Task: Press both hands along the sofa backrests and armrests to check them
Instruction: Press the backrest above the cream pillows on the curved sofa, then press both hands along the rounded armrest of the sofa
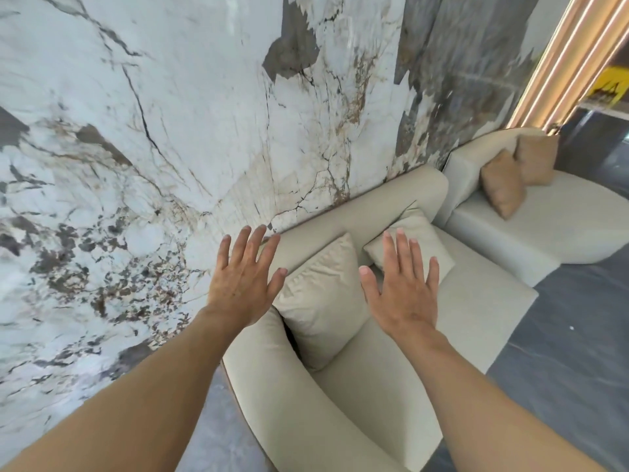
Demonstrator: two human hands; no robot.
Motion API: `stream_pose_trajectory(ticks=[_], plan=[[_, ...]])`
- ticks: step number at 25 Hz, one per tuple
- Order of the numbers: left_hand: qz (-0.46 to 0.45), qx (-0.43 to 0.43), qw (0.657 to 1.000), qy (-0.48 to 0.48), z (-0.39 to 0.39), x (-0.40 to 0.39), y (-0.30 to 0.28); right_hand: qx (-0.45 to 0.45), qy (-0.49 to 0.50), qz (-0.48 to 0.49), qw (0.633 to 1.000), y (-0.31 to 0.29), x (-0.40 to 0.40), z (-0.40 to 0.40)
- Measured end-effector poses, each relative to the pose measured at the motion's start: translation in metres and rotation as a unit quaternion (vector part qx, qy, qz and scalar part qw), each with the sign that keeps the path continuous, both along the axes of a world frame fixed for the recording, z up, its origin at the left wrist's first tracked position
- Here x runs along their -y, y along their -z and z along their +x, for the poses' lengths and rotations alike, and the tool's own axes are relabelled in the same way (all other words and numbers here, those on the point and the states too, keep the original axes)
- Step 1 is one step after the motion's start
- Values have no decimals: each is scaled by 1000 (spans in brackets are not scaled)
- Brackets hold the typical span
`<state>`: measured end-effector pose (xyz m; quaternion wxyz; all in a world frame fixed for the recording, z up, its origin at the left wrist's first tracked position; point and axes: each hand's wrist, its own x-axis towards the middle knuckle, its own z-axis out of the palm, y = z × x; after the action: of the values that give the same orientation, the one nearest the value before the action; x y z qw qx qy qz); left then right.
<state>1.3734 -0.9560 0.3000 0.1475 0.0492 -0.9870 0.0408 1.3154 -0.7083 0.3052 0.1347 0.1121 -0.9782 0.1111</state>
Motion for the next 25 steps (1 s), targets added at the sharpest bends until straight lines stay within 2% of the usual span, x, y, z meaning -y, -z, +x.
stream_pose_trajectory(ticks=[7, 17, 25], plan=[[9, -7, 997, 76, -27, 26, -11, -5, 88, 5, 996, -3, 16, 12], [41, 9, 959, 282, -91, 165, -10, 15, 282, 18, 959, -4, 176, 51], [51, 39, 930, 361, -84, 176, 12, 52, 349, 30, 935, 17, 209, 94]])
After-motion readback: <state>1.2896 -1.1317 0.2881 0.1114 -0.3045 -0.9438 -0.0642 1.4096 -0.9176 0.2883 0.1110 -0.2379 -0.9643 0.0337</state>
